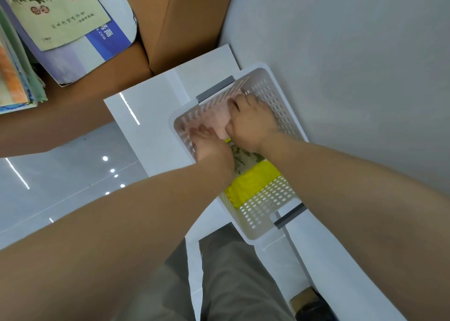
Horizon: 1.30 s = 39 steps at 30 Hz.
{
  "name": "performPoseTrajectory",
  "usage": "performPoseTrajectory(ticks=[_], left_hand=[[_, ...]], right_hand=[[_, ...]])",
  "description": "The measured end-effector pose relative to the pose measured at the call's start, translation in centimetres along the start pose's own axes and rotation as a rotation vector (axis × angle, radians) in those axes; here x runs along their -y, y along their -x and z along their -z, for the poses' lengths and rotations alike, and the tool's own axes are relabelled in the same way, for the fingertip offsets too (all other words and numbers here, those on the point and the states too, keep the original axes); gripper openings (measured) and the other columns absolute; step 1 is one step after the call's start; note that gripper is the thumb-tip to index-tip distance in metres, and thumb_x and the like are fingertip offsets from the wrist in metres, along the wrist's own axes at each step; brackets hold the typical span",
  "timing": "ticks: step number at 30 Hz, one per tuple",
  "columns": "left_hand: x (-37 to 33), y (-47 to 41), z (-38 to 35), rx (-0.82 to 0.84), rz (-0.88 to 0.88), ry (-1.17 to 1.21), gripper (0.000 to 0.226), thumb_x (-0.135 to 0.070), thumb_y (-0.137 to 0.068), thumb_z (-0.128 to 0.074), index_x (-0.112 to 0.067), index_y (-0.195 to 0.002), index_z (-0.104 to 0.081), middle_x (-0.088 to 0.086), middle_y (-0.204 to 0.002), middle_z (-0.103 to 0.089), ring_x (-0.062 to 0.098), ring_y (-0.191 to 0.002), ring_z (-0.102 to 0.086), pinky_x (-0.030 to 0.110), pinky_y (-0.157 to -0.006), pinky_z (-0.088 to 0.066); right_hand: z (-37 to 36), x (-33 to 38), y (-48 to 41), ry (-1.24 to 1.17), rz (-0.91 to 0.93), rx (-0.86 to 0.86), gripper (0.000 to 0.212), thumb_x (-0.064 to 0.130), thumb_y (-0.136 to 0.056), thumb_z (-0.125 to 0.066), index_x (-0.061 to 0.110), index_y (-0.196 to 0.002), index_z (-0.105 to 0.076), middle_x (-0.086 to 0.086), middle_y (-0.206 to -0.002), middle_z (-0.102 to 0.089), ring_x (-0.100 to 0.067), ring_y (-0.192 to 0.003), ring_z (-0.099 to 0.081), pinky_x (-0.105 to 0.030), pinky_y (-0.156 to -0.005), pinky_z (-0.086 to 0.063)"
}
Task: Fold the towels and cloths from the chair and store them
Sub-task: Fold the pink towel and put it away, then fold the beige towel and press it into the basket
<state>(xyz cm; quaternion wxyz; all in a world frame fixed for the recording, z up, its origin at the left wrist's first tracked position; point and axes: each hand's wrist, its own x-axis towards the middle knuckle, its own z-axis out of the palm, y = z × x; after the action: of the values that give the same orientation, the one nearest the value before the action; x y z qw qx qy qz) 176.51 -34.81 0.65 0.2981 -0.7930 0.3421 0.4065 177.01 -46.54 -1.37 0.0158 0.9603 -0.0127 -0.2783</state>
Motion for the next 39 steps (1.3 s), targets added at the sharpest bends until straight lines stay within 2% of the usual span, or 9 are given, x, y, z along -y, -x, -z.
performPoseTrajectory(ticks=[5, 9, 14, 17, 21, 26, 28, 33, 39], left_hand=[[0.2, 0.1, 0.7, 0.062, 0.021, 0.055, 0.073, -0.035, -0.104, -0.031, 0.004, -0.155, 0.005, 0.028, -0.163, 0.005, 0.049, -0.149, -0.003, 0.062, -0.118, -0.013], [0.3, 0.4, 1.2, 0.089, -0.055, -0.014, 0.073, -0.036, -0.102, -0.039, -0.007, -0.158, -0.004, 0.024, -0.165, 0.001, 0.05, -0.149, -0.005, 0.066, -0.116, -0.014], [1.1, -0.3, 0.9, 0.122, -0.103, -0.056, 0.07, -0.032, -0.101, -0.04, -0.023, -0.16, -0.003, 0.019, -0.166, 0.006, 0.046, -0.15, -0.001, 0.06, -0.118, -0.017], [1.5, 0.4, 1.2, 0.153, -0.07, -0.05, 0.074, -0.03, -0.097, -0.046, -0.021, -0.16, -0.007, 0.018, -0.166, -0.002, 0.044, -0.15, -0.006, 0.06, -0.116, -0.019], [2.6, 5.8, 3.5, 0.064, -0.145, -0.005, 0.058, -0.022, -0.093, -0.055, -0.013, -0.148, -0.041, 0.016, -0.147, -0.042, 0.038, -0.135, -0.039, 0.052, -0.111, -0.033], [4.6, 15.8, 6.1, -0.077, -0.251, 0.188, 0.01, -0.006, -0.094, -0.048, -0.011, -0.096, -0.057, 0.008, -0.105, -0.061, 0.025, -0.088, -0.055, 0.034, -0.076, -0.046], [5.4, 18.3, 6.3, -0.091, -0.249, 0.279, 0.019, -0.005, -0.094, -0.046, -0.007, -0.105, -0.061, 0.008, -0.106, -0.061, 0.026, -0.091, -0.059, 0.036, -0.081, -0.053], [7.9, 21.2, 6.2, -0.243, -0.267, 0.414, 0.045, -0.012, -0.098, -0.042, -0.016, -0.141, -0.054, 0.01, -0.14, -0.055, 0.03, -0.126, -0.053, 0.038, -0.103, -0.047], [8.9, 24.1, 6.1, -0.422, -0.424, 0.378, 0.038, -0.015, -0.099, -0.042, -0.02, -0.13, -0.065, 0.008, -0.128, -0.066, 0.03, -0.115, -0.061, 0.04, -0.097, -0.051]], right_hand=[[-0.6, -0.1, 0.3, 0.122, 0.081, -0.028, 0.059, 0.029, -0.085, -0.054, 0.01, -0.141, -0.048, -0.014, -0.131, -0.057, -0.035, -0.12, -0.05, -0.043, -0.096, -0.038], [-0.1, 0.1, 0.9, 0.139, 0.062, 0.066, 0.075, 0.034, -0.085, -0.016, 0.008, -0.155, -0.024, -0.017, -0.155, -0.035, -0.035, -0.142, -0.03, -0.047, -0.114, -0.024], [-2.0, 1.5, 0.2, 0.074, -0.075, 0.161, 0.089, 0.045, -0.094, -0.049, 0.006, -0.158, -0.002, -0.013, -0.166, -0.011, -0.031, -0.154, -0.006, -0.049, -0.123, -0.01], [-0.9, 1.5, 0.2, 0.005, -0.066, 0.199, 0.09, 0.033, -0.092, -0.056, 0.006, -0.159, -0.002, -0.012, -0.167, -0.009, -0.03, -0.154, -0.004, -0.048, -0.124, -0.01], [3.1, 0.7, 3.7, -0.079, -0.029, 0.225, 0.091, 0.019, -0.088, -0.066, 0.001, -0.157, -0.01, -0.016, -0.163, -0.018, -0.032, -0.151, -0.015, -0.043, -0.123, -0.018], [7.7, 1.0, 12.8, -0.408, -0.148, 0.241, 0.037, 0.007, -0.093, -0.05, 0.005, -0.129, -0.051, -0.014, -0.129, -0.057, -0.033, -0.118, -0.056, -0.036, -0.086, -0.048], [9.1, 1.4, 16.5, -0.515, -0.205, 0.234, 0.033, 0.005, -0.094, -0.046, 0.006, -0.125, -0.056, -0.014, -0.122, -0.061, -0.034, -0.111, -0.061, -0.034, -0.077, -0.046], [11.6, 2.8, 23.1, -0.854, -0.463, 0.105, 0.034, 0.003, -0.098, -0.041, -0.002, -0.124, -0.063, -0.018, -0.122, -0.064, -0.036, -0.114, -0.059, -0.037, -0.091, -0.05], [11.2, 4.9, 28.4, -1.237, -0.844, -0.154, 0.033, 0.013, -0.101, -0.044, 0.002, -0.116, -0.071, -0.018, -0.113, -0.07, -0.036, -0.106, -0.065, -0.04, -0.091, -0.054]])
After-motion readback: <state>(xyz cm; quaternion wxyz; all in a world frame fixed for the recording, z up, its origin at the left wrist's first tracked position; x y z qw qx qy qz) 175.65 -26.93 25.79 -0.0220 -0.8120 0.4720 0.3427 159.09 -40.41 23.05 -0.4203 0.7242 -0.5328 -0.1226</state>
